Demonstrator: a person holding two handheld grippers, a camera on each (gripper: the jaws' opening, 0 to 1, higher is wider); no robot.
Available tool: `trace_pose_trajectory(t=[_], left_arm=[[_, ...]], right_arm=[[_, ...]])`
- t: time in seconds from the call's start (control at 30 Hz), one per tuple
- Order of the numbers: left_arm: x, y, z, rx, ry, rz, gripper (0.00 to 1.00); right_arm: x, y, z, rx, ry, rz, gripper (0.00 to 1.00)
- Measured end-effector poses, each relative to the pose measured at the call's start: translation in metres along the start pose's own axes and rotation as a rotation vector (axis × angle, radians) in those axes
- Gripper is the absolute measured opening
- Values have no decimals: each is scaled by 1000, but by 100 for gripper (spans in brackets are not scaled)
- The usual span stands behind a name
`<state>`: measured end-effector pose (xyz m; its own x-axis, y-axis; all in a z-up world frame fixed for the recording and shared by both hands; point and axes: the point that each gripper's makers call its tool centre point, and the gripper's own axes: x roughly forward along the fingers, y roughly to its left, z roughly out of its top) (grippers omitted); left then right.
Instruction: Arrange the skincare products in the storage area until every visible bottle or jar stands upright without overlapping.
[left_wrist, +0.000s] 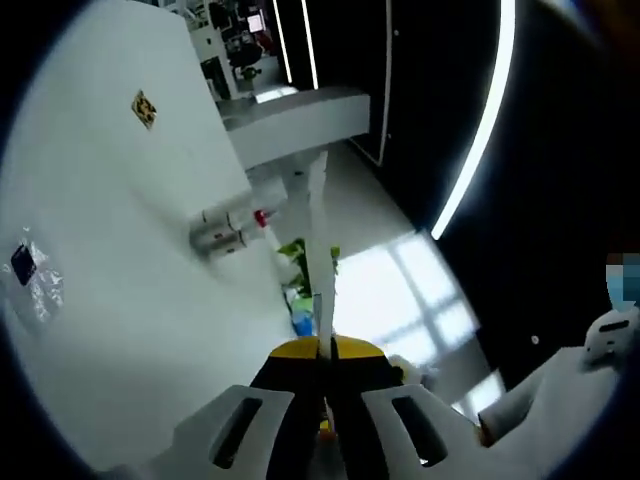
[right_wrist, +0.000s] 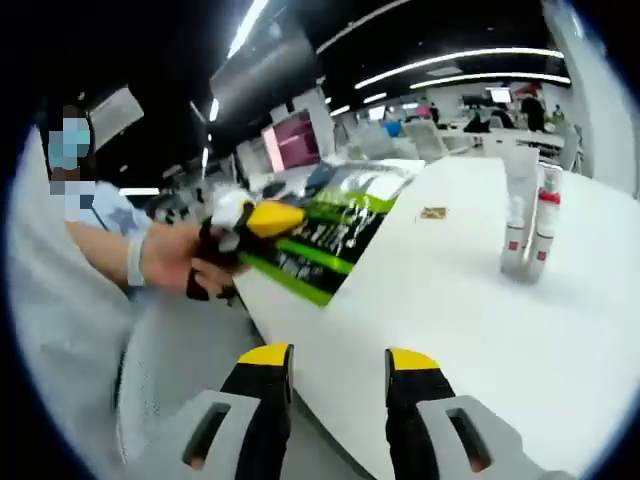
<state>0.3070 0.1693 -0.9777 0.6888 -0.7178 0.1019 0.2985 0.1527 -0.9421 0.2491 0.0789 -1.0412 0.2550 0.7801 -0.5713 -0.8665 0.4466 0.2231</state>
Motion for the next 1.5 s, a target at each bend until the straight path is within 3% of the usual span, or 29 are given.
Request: trace_pose_trajectory(t=[0.07,0.1,0.17,0.23,0.33,0.53,0.6,0.67,0.73,0.83,1.07,1.4,1.5], left_arm=[[6,-1,9,-4,-12,-3,0],[9,-2,13,-2,-15,-8,0],[15,-4,21,2,-22,-15,0],[19,-3,29,-4,-20,-22,0],[25,-1,40,2,-14,-19,0],[38,7,66,-18,-35,-26,0],[44,7,71,-36,-39,-33,0],[51,8,74,-42,-30,-34,0],[58,11,77,-44,-16,-29,0],[64,17,80,-50,-3,-17,0],[74,44,83,-122,28,42,0],[89,89,80,-146,78,152,0],[92,102,78,-157,89,187,0]], right_arm=[[1,-2,-10,-52,33,-27,34],[2,-5,-10,-119,29,-62,35],[5,-4,-16,-144,39,-82,36],[11,2,-16,-157,26,-72,42],[16,-9,-16,-252,40,-140,49],[17,-12,-26,-211,83,-132,49],[18,-10,-27,-157,78,-114,51],[18,-11,-29,-177,91,-120,50],[21,1,-30,-156,85,-60,50],[22,0,-34,-213,109,-81,44],[22,-9,-43,-166,151,-106,41],[21,-13,-44,-168,158,-131,35],[17,-15,-40,-187,142,-151,28]])
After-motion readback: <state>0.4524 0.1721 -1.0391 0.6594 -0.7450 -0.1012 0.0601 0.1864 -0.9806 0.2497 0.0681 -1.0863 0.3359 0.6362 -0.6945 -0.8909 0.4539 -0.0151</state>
